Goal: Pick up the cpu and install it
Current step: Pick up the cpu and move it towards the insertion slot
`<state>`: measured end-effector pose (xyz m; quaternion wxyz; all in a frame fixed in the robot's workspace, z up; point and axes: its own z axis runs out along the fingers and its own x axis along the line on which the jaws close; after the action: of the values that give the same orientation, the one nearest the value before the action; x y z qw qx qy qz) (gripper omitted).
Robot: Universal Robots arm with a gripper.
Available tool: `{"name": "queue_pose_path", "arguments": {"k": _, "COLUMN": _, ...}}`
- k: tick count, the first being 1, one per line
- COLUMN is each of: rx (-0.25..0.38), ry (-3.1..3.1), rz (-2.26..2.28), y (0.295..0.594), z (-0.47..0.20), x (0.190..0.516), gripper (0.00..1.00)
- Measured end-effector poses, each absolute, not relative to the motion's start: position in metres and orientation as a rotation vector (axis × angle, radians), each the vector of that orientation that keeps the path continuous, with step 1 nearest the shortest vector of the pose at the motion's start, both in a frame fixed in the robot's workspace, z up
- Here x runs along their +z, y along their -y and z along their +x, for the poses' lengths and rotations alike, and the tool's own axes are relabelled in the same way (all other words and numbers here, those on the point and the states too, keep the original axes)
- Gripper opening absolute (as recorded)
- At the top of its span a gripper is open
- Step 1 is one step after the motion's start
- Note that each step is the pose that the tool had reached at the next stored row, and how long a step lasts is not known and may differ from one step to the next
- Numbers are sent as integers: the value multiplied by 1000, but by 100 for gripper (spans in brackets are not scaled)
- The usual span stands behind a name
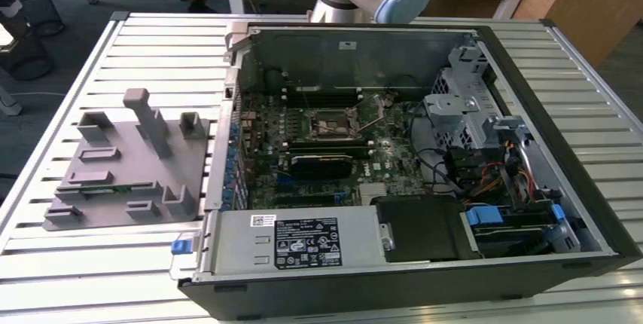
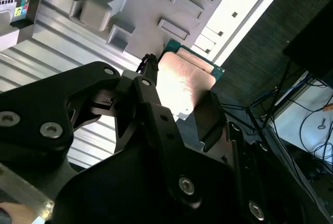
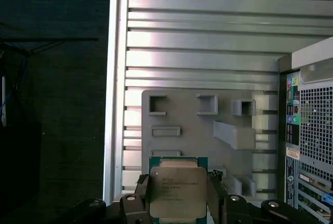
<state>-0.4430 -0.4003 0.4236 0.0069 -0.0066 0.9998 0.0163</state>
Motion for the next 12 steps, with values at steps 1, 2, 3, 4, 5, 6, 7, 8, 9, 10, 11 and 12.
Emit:
{"name": "queue_pose_path", "arguments": {"k": 1, "rx": 51, "ry": -3127, "rz": -21, "y": 400, "z": -441, "x": 424, "gripper": 53}}
{"name": "queue_pose_path", "arguments": {"k": 2, "rx": 51, "ry": -3127, "rz": -21, "y": 400, "z": -440, "x": 424, "gripper": 53}}
{"name": "queue_pose_path", "arguments": {"k": 3, "rx": 51, "ry": -3127, "rz": -21, "y": 400, "z": -438, "x": 424, "gripper": 53}}
{"name": "queue_pose_path", "arguments": {"k": 4, "rx": 51, "ry": -3127, "rz": -21, "y": 400, "z": -437, "x": 424, "gripper": 53}}
{"name": "queue_pose_path", "arguments": {"k": 5, "rx": 51, "ry": -3127, "rz": -21, "y": 400, "z": -435, "x": 424, "gripper": 53}}
{"name": "queue_pose_path", "arguments": {"k": 6, "rx": 51, "ry": -3127, "rz": -21, "y": 400, "z": -434, "x": 424, "gripper": 53}}
{"name": "queue_pose_path", "arguments": {"k": 7, "rx": 51, "ry": -3127, "rz": -21, "y": 400, "z": -432, "x": 424, "gripper": 53}}
{"name": "queue_pose_path", "arguments": {"k": 8, "rx": 51, "ry": -3127, "rz": -21, "y": 400, "z": -430, "x": 424, "gripper": 53}}
{"name": "queue_pose_path", "arguments": {"k": 9, "rx": 51, "ry": -3127, "rz": -20, "y": 400, "z": -429, "x": 424, "gripper": 53}}
{"name": "queue_pose_path", "arguments": {"k": 10, "rx": 51, "ry": -3127, "rz": -20, "y": 400, "z": -427, "x": 424, "gripper": 53}}
{"name": "queue_pose_path", "arguments": {"k": 11, "rx": 51, "ry": -3127, "rz": -21, "y": 400, "z": -425, "x": 424, "gripper": 53}}
{"name": "queue_pose_path", "arguments": {"k": 12, "rx": 51, "ry": -3127, "rz": -21, "y": 400, "z": -424, "x": 424, "gripper": 53}}
